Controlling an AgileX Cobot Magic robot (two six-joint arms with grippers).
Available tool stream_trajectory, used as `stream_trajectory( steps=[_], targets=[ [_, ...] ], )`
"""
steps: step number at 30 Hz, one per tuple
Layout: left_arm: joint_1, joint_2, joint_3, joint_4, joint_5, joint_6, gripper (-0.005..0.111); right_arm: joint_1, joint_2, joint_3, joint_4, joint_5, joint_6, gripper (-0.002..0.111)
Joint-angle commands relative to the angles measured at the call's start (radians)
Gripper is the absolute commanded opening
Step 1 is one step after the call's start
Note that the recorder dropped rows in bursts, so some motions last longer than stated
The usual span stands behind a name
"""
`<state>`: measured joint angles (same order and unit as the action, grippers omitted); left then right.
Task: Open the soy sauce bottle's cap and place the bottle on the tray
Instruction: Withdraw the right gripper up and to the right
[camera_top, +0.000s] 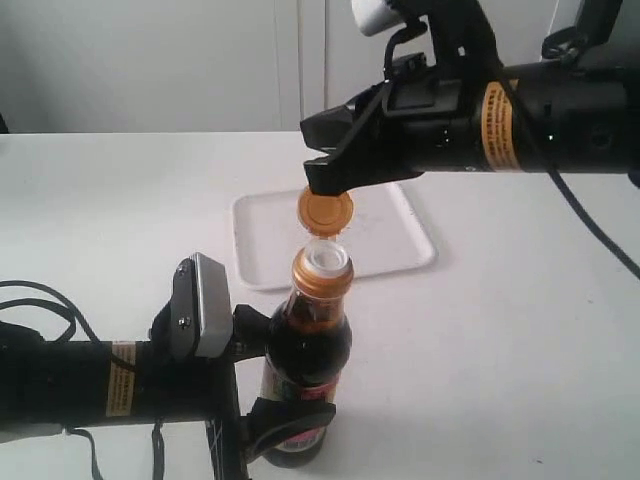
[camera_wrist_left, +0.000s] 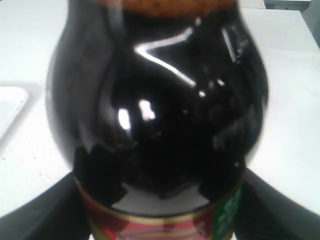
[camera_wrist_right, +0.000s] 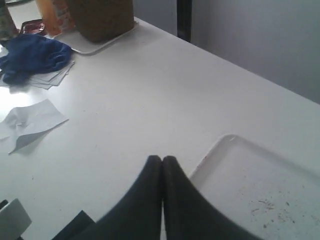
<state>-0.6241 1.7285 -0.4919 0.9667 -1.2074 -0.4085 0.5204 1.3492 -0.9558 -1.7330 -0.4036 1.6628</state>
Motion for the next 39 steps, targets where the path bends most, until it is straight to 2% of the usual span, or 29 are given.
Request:
stream_trajectory(
  steps=[1, 18, 22, 25, 30, 35, 39],
  targets=[
    [-0.006, -0.006, 0.003, 0.029, -0.014, 0.002, 0.000, -0.004, -0.001, -0.013, -0.011, 0.054, -0.007, 0.000],
    [-0.006, -0.006, 0.003, 0.029, -0.014, 0.004, 0.000, -0.004, -0.003, -0.013, -0.011, 0.389, -0.072, 0.000],
    [-0.006, -0.006, 0.003, 0.029, -0.014, 0.004, 0.000, -0.004, 0.002, -0.013, -0.011, 0.439, -0.278, 0.000],
    [-0.006, -0.006, 0.003, 0.029, -0.014, 0.004, 0.000, -0.004, 0.002, -0.013, -0.011, 0.543, -0.437, 0.000],
    [-0.006, -0.006, 0.003, 0.029, -0.014, 0.004, 0.000, -0.004, 0.002, -0.013, -0.011, 0.807, -0.611, 0.000],
    [-0.006, -0.006, 0.003, 0.029, -0.014, 0.004, 0.000, -0.004, 0.004, -0.013, -0.011, 1.163, -0.838, 0.000],
    [-0.006, -0.006, 0.003, 0.029, -0.014, 0.004, 0.000, -0.041, 0.004, -0.013, 0.152, 1.242, -0.998, 0.000]
  ],
)
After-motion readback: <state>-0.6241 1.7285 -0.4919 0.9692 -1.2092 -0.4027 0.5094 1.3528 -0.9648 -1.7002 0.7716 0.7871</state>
